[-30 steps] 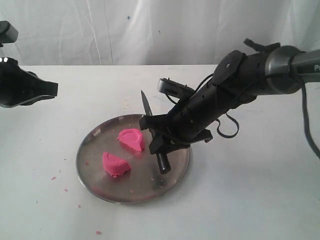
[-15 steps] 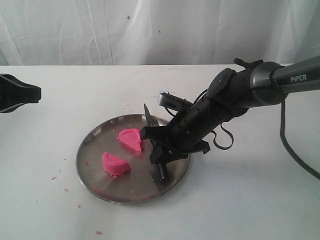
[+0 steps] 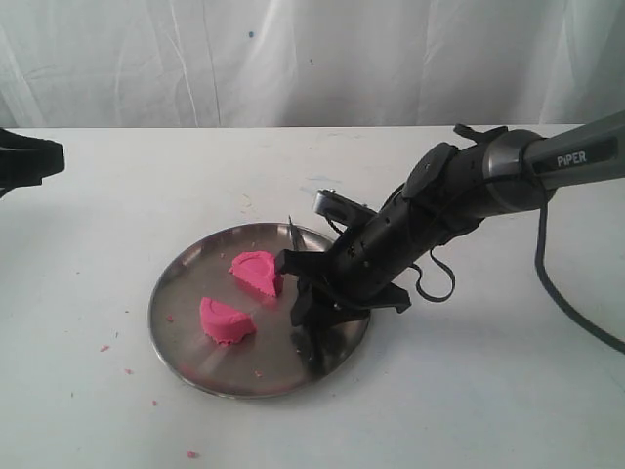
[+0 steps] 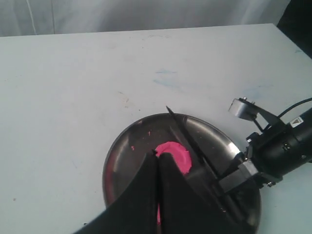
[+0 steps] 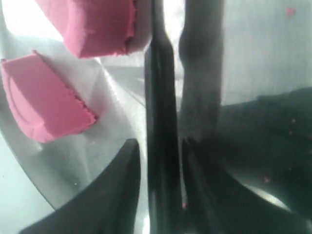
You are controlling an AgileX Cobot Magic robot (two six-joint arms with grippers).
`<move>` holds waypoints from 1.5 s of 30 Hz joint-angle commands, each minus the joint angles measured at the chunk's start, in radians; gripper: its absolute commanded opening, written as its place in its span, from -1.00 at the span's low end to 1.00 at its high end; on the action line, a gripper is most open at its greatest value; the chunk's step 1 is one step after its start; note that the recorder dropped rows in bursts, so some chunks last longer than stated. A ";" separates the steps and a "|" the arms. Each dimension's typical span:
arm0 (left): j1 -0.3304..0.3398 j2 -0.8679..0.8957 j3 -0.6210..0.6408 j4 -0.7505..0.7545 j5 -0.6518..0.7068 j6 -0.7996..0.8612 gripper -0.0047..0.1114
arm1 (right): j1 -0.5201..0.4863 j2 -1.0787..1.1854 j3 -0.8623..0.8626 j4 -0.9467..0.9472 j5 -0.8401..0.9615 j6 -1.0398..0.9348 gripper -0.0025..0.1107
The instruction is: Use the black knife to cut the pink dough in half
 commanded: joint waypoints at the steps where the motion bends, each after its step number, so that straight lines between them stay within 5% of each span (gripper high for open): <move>1: 0.001 -0.075 0.006 -0.016 0.030 -0.014 -0.92 | -0.006 -0.012 0.002 -0.022 0.011 -0.015 -0.16; 13: 0.001 -0.192 0.050 -0.010 0.090 -0.041 -0.92 | -0.007 -0.227 0.055 -0.089 -0.091 -0.011 -0.25; 22: 0.001 -0.392 0.214 -0.013 0.099 -0.093 -0.92 | -0.007 -0.648 0.371 -0.066 -0.325 -0.156 -0.95; 33: 0.001 -0.570 0.255 -0.006 0.171 -0.075 -0.92 | -0.007 -1.221 0.637 -0.040 -0.376 -0.229 -0.96; 45: 0.001 -0.573 0.255 -0.006 0.169 -0.075 -0.92 | -0.007 -1.537 0.665 -0.039 -0.340 -0.227 -0.96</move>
